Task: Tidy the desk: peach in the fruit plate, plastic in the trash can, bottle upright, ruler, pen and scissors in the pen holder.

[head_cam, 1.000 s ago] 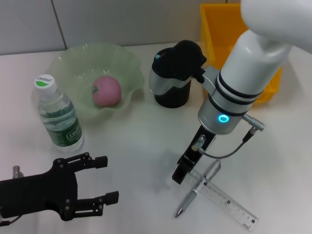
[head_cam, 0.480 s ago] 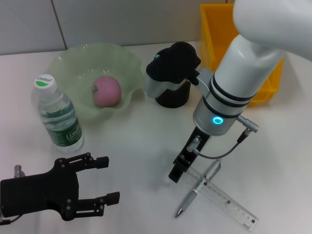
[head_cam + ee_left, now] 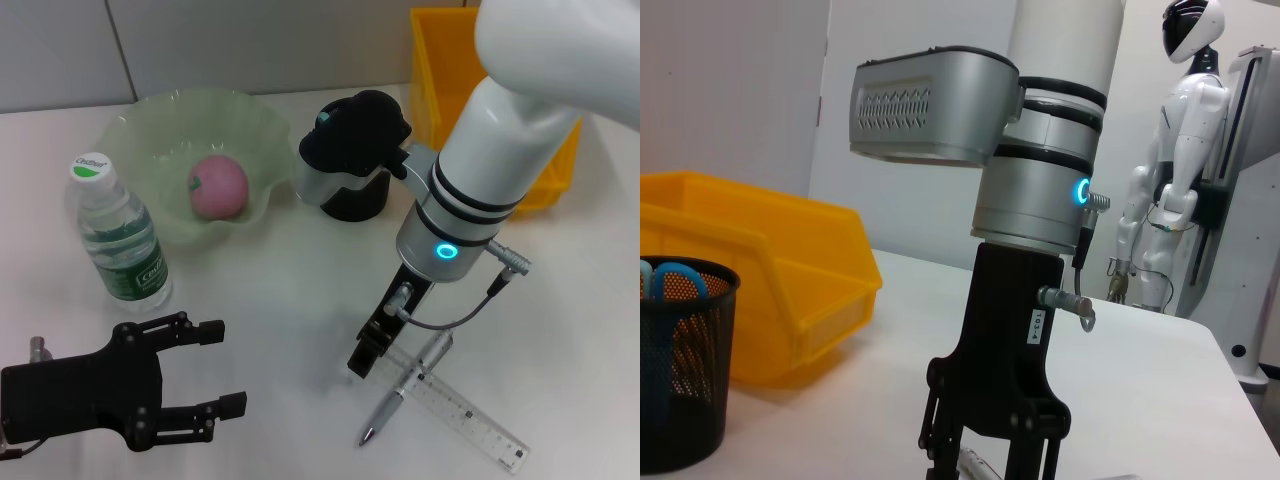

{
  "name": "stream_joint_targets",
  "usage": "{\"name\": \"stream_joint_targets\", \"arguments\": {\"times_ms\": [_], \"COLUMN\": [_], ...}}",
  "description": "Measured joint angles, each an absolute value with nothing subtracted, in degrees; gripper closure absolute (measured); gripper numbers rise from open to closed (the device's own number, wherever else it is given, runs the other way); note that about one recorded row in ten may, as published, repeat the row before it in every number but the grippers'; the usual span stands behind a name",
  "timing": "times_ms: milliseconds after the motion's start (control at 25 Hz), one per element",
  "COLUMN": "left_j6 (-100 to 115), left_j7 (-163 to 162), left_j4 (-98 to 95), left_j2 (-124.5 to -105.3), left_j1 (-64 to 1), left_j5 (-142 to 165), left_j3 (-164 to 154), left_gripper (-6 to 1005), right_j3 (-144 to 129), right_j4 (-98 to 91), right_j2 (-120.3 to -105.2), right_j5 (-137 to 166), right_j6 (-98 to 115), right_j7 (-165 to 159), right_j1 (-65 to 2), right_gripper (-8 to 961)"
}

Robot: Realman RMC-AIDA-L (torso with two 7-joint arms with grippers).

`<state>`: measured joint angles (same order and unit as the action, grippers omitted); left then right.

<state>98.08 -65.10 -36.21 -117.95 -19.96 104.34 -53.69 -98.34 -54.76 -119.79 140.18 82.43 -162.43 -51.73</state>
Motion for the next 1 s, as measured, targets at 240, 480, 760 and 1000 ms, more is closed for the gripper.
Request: {"name": "stream_joint_targets", "arguments": {"times_ms": [240,480,760,1000], "left_j6": [98.09,98.07,98.0,98.07], "left_j7": [-65.24,-65.24,-65.14,-65.12], "left_j4": [-36.21,-36.21,-36.21,-36.21], "left_j2": [-117.95,-117.95,-117.95,-117.95], "left_j1": [-20.06,-20.13,-20.13,-20.13], "left_j5": [104.32,104.32,104.32,104.33], "left_j3": [-53.7,-53.7,-53.65,-53.61], "left_gripper": [171,171,170,170], "right_j3": [-98.96,-98.99,-98.97,-98.96], "right_j4": [-54.76,-54.18,-54.06,-54.42], "right_j2": [-119.79,-119.79,-119.79,-119.79], "right_j5": [140.18,140.18,140.18,140.21], "right_j6": [82.27,82.13,82.48,82.67], "right_j7": [-162.67,-162.74,-162.78,-162.92], "right_j1": [-51.54,-51.52,-51.72,-51.8], "right_gripper": [298,375,509,529]}}
